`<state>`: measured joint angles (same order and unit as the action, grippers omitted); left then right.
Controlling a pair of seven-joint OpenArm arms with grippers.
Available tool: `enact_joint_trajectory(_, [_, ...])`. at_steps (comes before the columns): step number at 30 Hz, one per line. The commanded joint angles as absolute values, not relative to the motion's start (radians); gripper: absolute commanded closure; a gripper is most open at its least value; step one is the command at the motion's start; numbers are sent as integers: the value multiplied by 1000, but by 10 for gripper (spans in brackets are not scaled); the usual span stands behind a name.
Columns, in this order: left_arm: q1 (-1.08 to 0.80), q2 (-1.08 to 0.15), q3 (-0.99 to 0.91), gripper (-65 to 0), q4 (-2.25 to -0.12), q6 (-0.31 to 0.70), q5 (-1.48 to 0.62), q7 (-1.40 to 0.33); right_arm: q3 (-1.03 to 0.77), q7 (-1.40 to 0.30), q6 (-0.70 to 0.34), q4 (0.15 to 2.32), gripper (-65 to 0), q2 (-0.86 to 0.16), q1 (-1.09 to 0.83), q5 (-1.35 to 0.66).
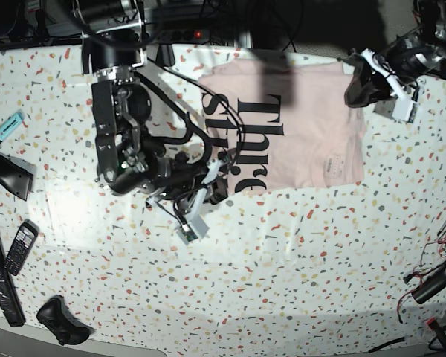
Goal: Fold the T-shirt properly
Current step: 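Pinch the shirt stack with both grippers and rotate it on the table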
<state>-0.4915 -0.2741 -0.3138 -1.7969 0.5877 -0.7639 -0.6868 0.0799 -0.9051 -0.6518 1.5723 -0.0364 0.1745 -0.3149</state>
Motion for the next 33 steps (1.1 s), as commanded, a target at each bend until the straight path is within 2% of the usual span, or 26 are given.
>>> enact_joint_trajectory(1, [-491, -270, -302, 0, -1786, 596, -776, -673, 80, -887, -657, 1587, 0, -33, 198, -334])
enact_joint_trajectory(8, [-381, -261, -183, 0, -1590, 595, -696, -673, 94, -913, -657, 1587, 0, -74, 178, -315])
enact_joint_trajectory(15, [-229, -266, -181, 0, -1427, 595, -536, -665, 108, -960, -658, 1598, 0, -162, 137, -318])
enact_joint_trajectory(22, [-92, -288, -181, 0, -1269, 594, -472, -601, 108, -945, -660, 1691, 0, -178, 76, -348])
enact_joint_trajectory(27, [-25, -338, -181, 0, -1258, 595, -492, -607, 108, -932, -663, 1783, 0, -178, 85, -403])
enact_joint_trajectory(33, [-34, -430, -181, 0, -1332, 595, -736, -721, 107, -826, -627, 1699, 0, -176, 178, -308])
